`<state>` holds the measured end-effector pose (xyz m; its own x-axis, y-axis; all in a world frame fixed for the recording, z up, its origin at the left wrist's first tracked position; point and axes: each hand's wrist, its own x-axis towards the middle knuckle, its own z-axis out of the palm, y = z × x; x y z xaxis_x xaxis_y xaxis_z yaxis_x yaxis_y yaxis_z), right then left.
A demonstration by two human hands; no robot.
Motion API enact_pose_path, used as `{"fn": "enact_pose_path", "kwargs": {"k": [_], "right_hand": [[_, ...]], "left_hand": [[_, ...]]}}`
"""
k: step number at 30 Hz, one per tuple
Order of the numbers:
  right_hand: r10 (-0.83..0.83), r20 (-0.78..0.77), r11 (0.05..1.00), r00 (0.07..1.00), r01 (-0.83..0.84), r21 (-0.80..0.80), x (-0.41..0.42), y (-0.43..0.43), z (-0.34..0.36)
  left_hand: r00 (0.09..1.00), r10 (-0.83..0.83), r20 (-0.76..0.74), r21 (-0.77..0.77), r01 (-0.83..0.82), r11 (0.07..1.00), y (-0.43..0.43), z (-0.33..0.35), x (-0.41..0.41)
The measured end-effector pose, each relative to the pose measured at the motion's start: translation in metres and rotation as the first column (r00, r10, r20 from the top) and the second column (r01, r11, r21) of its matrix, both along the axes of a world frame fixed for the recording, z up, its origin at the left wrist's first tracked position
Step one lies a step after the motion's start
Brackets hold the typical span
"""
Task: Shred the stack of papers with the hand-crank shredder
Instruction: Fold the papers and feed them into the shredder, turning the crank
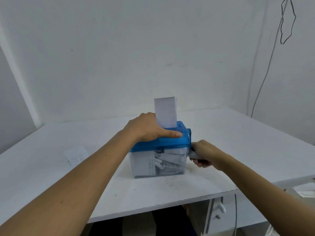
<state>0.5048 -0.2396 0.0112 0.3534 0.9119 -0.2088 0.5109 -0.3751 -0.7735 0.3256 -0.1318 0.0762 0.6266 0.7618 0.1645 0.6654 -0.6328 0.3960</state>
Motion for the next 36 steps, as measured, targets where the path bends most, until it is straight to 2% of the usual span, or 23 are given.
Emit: {"fn": "enact_pose_path", "kwargs": {"k": [2, 6, 8, 13, 15, 17, 21, 24, 28, 30, 36], "right_hand": [[-0.020, 0.037, 0.998, 0.999, 0.018, 0.057, -0.004, -0.013, 0.006], [0.008, 0.263, 0.988, 0.965, -0.049, 0.147, -0.008, -0.032, 0.027], [-0.011, 0.274, 0.965, 0.962, -0.062, 0.254, -0.010, -0.040, 0.044], [-0.247, 0.368, 0.892, 0.896, 0.062, 0.448, -0.004, -0.010, 0.079], [-0.348, 0.357, 0.831, 0.867, 0.110, 0.545, 0.002, 0.016, 0.083], [-0.375, 0.325, 0.801, 0.868, 0.127, 0.584, 0.010, 0.041, 0.083], [-0.304, 0.311, 0.870, 0.900, 0.129, 0.476, 0.016, 0.077, 0.059], [-0.278, 0.148, 0.900, 0.949, 0.203, 0.386, 0.012, 0.077, 0.028], [-0.255, 0.180, 0.941, 0.950, 0.201, 0.271, 0.012, 0.055, -0.004], [-0.240, 0.148, 0.953, 0.959, 0.204, 0.223, 0.008, 0.041, -0.010], [-0.108, 0.047, 0.971, 0.993, 0.096, 0.218, -0.006, -0.013, 0.000]], "left_hand": [[1.000, 0.000, -0.004, 0.007, 0.000, 1.000, -0.001, 0.001, 0.001], [1.000, 0.010, -0.008, 0.011, -0.010, 1.000, -0.003, 0.001, 0.000], [1.000, 0.016, -0.006, 0.014, -0.016, 1.000, -0.005, 0.002, 0.000], [0.999, -0.037, 0.015, -0.022, 0.038, 0.999, -0.008, 0.002, -0.001], [0.999, -0.035, 0.031, -0.021, 0.036, 0.999, -0.006, 0.001, -0.001], [0.999, -0.035, 0.028, -0.020, 0.036, 0.999, -0.005, 0.000, -0.001], [1.000, -0.014, 0.025, 0.004, 0.014, 1.000, -0.004, -0.001, 0.001], [1.000, -0.020, 0.021, 0.007, 0.019, 1.000, -0.004, 0.000, 0.002], [1.000, -0.017, 0.023, 0.025, 0.016, 1.000, -0.003, -0.001, 0.002], [1.000, -0.011, 0.008, 0.048, 0.011, 0.999, -0.003, -0.002, 0.003], [1.000, 0.005, -0.015, 0.053, -0.004, 0.999, -0.001, -0.002, 0.004]]}}
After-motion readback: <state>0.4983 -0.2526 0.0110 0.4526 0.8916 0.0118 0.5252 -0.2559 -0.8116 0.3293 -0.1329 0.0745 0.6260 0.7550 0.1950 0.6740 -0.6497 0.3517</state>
